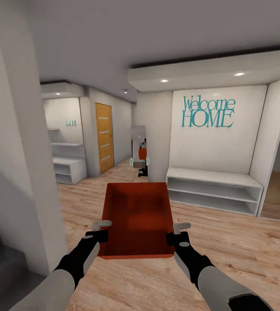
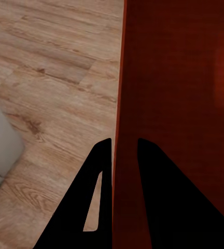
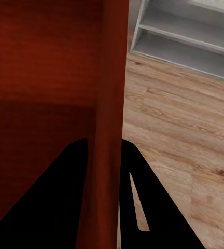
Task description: Move the two storage containers from the living room to the garage. In the garage, place one container on the floor and stack the other container on top of it (either order is fine).
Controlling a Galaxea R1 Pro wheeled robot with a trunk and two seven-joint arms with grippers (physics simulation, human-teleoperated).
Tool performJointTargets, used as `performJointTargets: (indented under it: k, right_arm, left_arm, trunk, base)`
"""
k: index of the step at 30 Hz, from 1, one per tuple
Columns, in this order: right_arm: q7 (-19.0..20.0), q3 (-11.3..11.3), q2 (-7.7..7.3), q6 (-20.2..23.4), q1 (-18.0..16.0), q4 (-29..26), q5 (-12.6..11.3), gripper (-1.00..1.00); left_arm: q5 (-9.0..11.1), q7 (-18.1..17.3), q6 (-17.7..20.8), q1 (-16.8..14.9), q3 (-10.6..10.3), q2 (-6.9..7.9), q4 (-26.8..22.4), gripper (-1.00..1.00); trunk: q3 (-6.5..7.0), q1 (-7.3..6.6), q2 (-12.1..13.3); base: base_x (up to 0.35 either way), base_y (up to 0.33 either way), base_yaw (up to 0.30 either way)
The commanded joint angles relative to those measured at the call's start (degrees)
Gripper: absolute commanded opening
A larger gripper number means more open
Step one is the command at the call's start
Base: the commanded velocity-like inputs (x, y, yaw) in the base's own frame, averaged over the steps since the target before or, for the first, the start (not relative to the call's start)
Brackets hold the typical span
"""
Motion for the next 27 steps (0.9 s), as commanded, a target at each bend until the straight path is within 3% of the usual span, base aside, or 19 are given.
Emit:
performJointTargets:
  k: [1, 27]
  right_arm:
    - [-0.42, -0.26, -0.45, 0.00, 0.00, 0.19, 0.00, -1.00]
    - [-0.42, -0.26, -0.45, -0.09, 0.00, 0.19, 0.00, -1.00]
  left_arm:
    - [-1.06, 0.89, -0.94, -0.06, 1.27, 0.12, -0.26, -1.00]
    - [-1.06, 0.89, -0.95, -0.06, 1.26, 0.03, -0.26, -1.00]
  trunk:
    - [-0.04, 0.05, -0.04]
    - [-0.04, 0.05, -0.04]
  base:
    - [0.323, 0.000, 0.000]
    - [0.323, 0.000, 0.000]
